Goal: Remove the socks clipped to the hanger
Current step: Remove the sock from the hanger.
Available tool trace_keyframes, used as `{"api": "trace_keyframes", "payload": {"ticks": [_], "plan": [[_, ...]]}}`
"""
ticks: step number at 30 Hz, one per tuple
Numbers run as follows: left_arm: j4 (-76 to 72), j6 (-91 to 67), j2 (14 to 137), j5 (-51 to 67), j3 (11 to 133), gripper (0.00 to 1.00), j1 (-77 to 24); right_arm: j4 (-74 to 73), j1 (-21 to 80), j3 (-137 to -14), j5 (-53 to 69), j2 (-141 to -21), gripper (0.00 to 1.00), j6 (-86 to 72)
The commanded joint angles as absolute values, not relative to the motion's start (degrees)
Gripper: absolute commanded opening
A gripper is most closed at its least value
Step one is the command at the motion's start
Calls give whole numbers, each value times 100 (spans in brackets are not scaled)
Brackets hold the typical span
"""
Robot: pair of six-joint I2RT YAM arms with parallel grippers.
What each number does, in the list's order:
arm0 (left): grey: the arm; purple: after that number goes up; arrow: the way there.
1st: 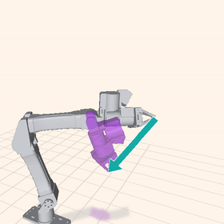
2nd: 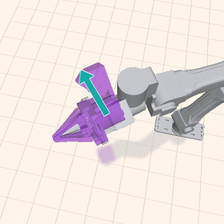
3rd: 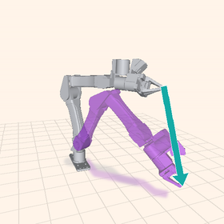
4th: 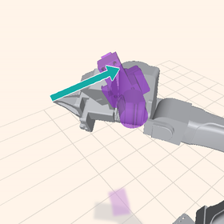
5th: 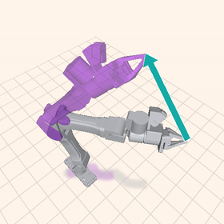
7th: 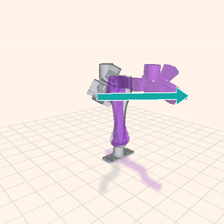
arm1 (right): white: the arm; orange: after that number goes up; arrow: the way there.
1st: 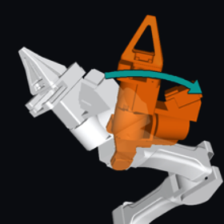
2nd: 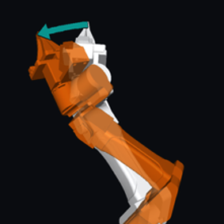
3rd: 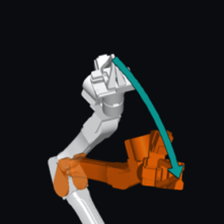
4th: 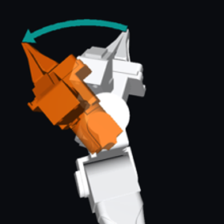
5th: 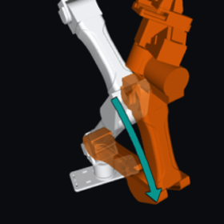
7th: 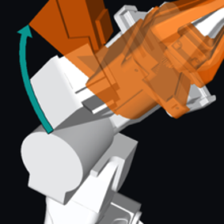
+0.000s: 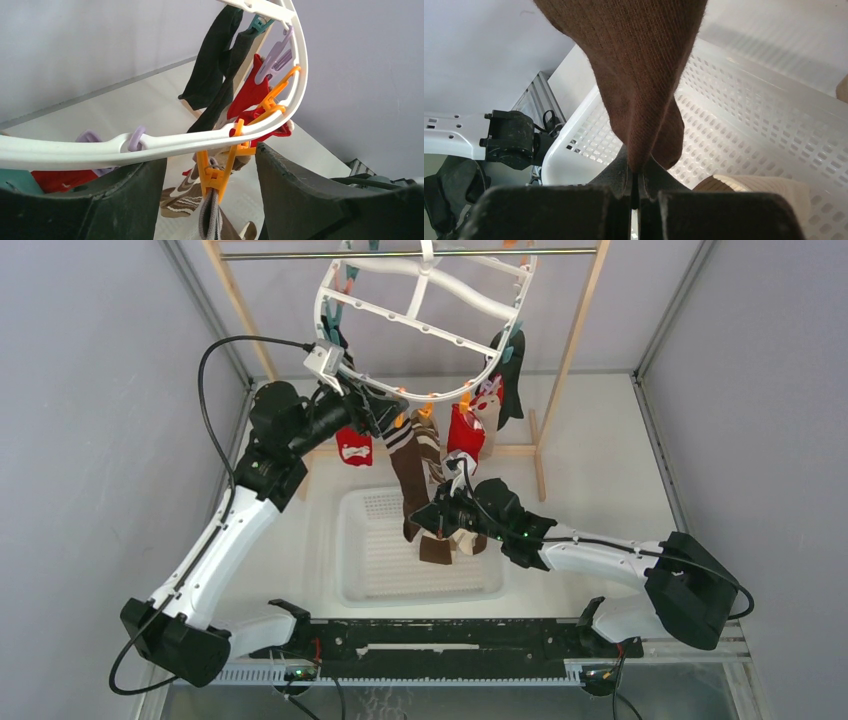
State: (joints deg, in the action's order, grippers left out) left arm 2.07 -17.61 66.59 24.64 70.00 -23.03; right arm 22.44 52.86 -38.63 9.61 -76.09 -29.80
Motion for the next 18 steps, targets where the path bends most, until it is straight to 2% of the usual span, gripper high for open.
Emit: {"api": "trace_keyframes", "payload": {"ticks": [1,11,18], "plan": [[-277,-1887,6449,2471,6849,69,-2262,2452,5267,-3867,1028,-7436,0,-3017],[-218,-1881,6439,2369,6803,67,-2259,2520,5277,-3867,1079,-7486,0,-3067],[-211,-1854,6442,2273,6698,80,-2260,2551,5276,-3867,1090,-7544,0,-3076]]}}
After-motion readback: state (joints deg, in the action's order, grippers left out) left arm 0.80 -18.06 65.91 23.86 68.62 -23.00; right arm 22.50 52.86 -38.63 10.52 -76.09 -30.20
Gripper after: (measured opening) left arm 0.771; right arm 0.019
